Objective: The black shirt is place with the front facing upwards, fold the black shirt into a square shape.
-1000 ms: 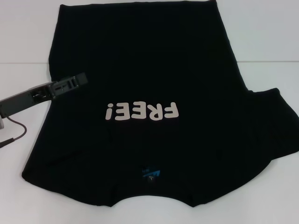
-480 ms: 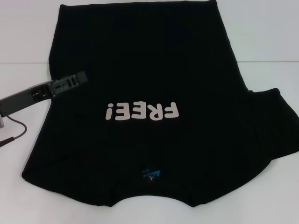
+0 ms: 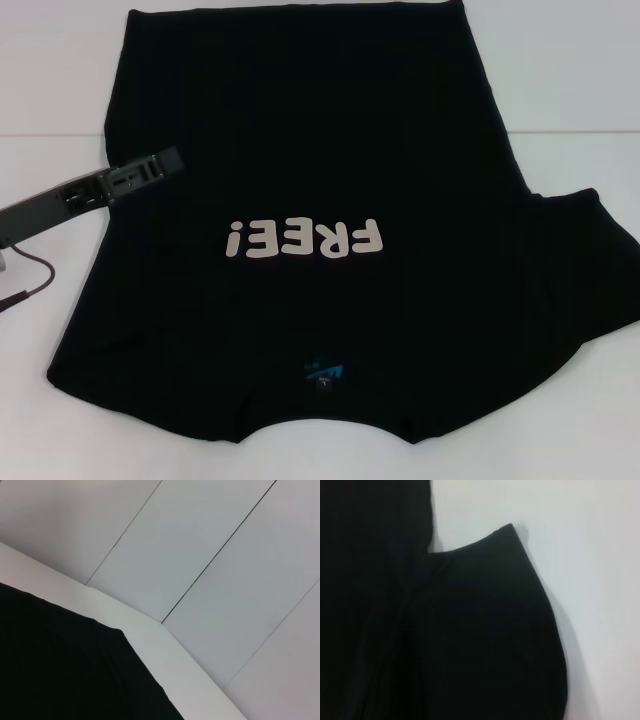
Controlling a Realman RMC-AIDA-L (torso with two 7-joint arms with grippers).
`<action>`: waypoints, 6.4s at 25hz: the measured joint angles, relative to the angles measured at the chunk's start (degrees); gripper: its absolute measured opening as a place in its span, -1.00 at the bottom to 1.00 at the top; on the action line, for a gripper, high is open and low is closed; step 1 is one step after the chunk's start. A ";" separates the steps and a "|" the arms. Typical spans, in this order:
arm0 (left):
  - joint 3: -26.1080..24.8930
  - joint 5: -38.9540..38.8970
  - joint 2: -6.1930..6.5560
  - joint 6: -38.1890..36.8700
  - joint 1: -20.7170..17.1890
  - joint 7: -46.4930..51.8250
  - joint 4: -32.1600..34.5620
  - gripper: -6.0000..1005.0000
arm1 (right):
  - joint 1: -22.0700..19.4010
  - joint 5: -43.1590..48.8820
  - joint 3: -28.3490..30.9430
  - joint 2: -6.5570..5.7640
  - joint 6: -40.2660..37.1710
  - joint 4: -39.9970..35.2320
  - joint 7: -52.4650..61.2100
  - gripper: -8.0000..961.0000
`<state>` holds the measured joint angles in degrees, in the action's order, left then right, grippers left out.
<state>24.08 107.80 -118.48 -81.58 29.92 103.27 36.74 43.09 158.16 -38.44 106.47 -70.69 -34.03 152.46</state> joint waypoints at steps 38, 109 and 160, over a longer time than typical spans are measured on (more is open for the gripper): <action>-1.32 -7.75 0.35 -3.34 -2.07 0.78 0.00 0.55 | 11.69 -8.11 -4.99 4.56 -3.87 -3.82 -1.51 -0.90; -5.09 33.18 3.97 -6.28 -5.91 36.87 5.36 0.50 | 3.66 -24.22 -0.85 -2.00 -7.97 -1.04 -5.72 0.29; -3.88 33.35 3.71 -0.13 0.79 39.69 1.10 0.05 | 2.55 -24.21 0.29 -2.42 -8.45 -1.11 -5.73 0.28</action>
<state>20.20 141.15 -114.77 -81.71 30.71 142.96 37.83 45.64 133.95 -38.14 104.05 -79.15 -35.14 146.73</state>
